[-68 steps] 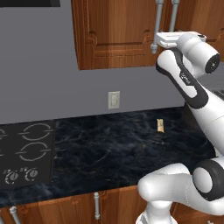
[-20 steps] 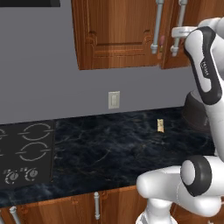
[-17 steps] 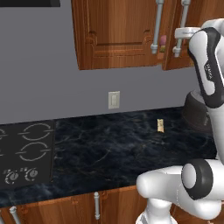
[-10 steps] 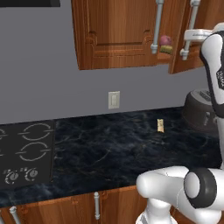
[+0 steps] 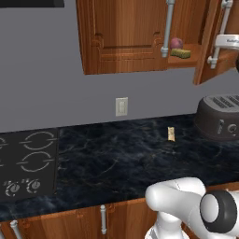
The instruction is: Pick the dish brush and sponge from the cabinet and place them on the counter.
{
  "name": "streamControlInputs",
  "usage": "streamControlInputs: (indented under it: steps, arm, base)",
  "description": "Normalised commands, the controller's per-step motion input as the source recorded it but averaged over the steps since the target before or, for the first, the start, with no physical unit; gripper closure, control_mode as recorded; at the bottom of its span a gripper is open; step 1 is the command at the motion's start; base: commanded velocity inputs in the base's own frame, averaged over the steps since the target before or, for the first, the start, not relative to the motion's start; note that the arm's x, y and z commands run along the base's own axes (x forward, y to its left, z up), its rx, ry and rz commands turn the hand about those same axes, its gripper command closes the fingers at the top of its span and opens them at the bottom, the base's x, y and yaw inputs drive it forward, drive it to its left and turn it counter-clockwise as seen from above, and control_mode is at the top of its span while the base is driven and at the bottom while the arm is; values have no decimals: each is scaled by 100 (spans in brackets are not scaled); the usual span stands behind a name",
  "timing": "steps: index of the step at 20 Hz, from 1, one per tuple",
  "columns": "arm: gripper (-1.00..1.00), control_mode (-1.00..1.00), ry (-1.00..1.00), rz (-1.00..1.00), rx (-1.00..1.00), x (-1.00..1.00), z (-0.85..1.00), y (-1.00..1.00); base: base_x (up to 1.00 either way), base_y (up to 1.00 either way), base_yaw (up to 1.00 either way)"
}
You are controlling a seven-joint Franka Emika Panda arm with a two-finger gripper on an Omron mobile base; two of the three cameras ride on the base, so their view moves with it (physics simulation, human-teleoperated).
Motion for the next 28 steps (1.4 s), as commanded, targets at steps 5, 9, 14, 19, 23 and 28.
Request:
streamControlInputs:
  steps: [5, 9, 14, 19, 23, 28]
  arm:
    - [100, -100, 2, 1, 9, -53, -10, -95]
    - [100, -100, 1, 5, 15, -46, -8, -85]
    - [100, -100, 0, 9, 13, -26, -5, -58]
    - [-100, -100, 3, 10, 8, 0, -7, -14]
    - [-100, -100, 3, 9, 3, 0, -8, 0]
    - [-100, -100, 0, 8, 1, -22, 0, -4]
  base:
    - [0, 0, 0]
    - [0, 0, 0]
    - [0, 0, 0]
    - [0, 0, 0]
    - [0, 0, 0]
    - [0, 0, 0]
